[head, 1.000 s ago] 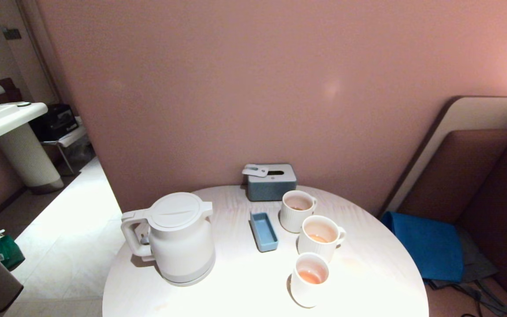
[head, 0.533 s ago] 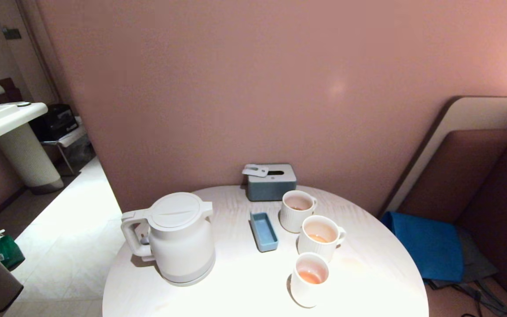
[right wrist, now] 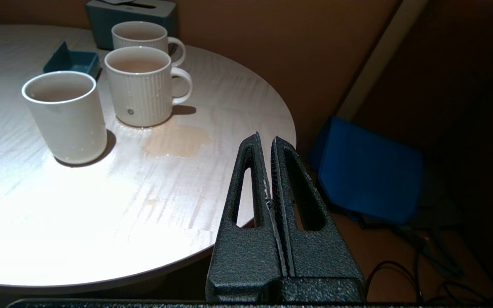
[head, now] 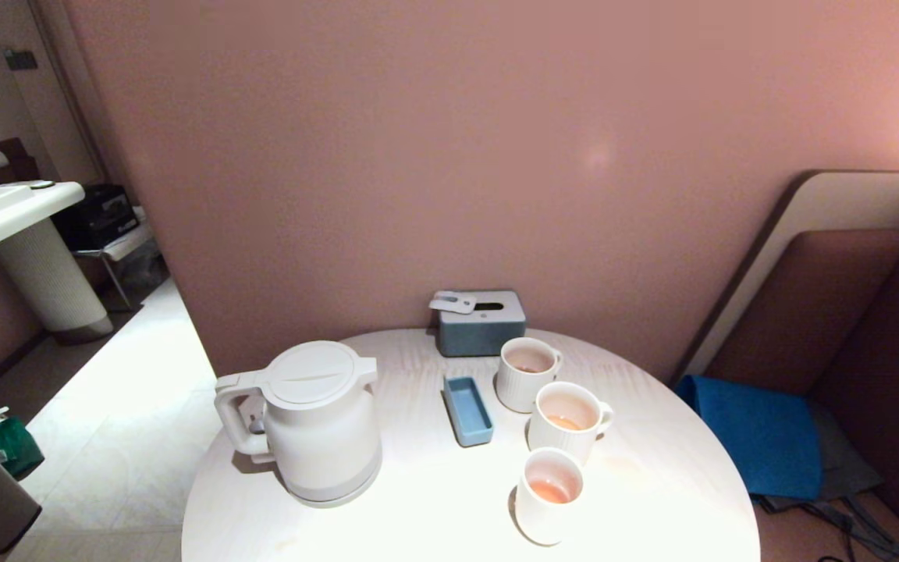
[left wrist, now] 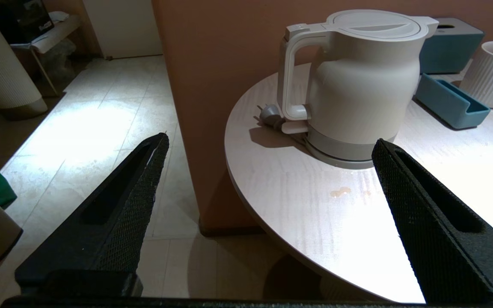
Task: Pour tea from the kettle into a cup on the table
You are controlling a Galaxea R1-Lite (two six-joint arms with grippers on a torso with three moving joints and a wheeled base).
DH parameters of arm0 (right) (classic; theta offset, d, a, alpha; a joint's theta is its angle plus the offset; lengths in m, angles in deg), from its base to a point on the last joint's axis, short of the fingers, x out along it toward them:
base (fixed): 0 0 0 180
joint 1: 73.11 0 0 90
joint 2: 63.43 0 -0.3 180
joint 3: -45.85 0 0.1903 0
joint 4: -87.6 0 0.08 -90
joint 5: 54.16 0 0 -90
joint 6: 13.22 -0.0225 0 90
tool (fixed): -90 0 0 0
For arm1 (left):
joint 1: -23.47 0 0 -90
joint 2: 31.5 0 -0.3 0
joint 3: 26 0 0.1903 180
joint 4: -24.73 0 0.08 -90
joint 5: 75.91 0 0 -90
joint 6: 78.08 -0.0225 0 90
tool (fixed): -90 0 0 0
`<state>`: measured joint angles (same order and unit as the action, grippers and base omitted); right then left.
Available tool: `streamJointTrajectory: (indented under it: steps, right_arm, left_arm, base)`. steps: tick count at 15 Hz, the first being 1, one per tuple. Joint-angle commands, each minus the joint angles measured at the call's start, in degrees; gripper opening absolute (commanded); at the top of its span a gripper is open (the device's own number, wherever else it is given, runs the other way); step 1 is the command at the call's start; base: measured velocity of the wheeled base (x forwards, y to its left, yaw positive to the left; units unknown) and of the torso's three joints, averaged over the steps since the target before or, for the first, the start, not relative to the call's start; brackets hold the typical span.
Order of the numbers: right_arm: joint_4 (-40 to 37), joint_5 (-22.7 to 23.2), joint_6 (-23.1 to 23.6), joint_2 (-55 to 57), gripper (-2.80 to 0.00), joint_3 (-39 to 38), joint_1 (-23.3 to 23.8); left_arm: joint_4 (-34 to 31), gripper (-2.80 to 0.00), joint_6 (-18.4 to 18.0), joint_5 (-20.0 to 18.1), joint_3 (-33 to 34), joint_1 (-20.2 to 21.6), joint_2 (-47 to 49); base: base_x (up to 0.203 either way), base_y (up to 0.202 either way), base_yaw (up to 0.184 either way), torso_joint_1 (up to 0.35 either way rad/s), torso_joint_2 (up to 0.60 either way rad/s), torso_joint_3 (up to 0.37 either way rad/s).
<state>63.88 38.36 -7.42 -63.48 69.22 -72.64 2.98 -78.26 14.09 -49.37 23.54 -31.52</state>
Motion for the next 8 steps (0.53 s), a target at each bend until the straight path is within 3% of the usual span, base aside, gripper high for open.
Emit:
streamJointTrajectory:
  steps: [1,8]
  right_arm:
    - [0.0,0.0,0.0,0.0,-2.80,0.0,0.0]
    - [0.0,0.0,0.2,0.0,-2.80,0.0,0.0]
  left_arm:
    - [0.0,0.00,0.0,0.0,0.0,0.0,0.1]
    - [0.0,0.00,0.1,0.0,0.0,0.0,0.1]
  base:
    - [0.000,0.000,0.000,0.000,0.00,0.000]
    - [0.000,0.000,0.000,0.000,0.00,0.000]
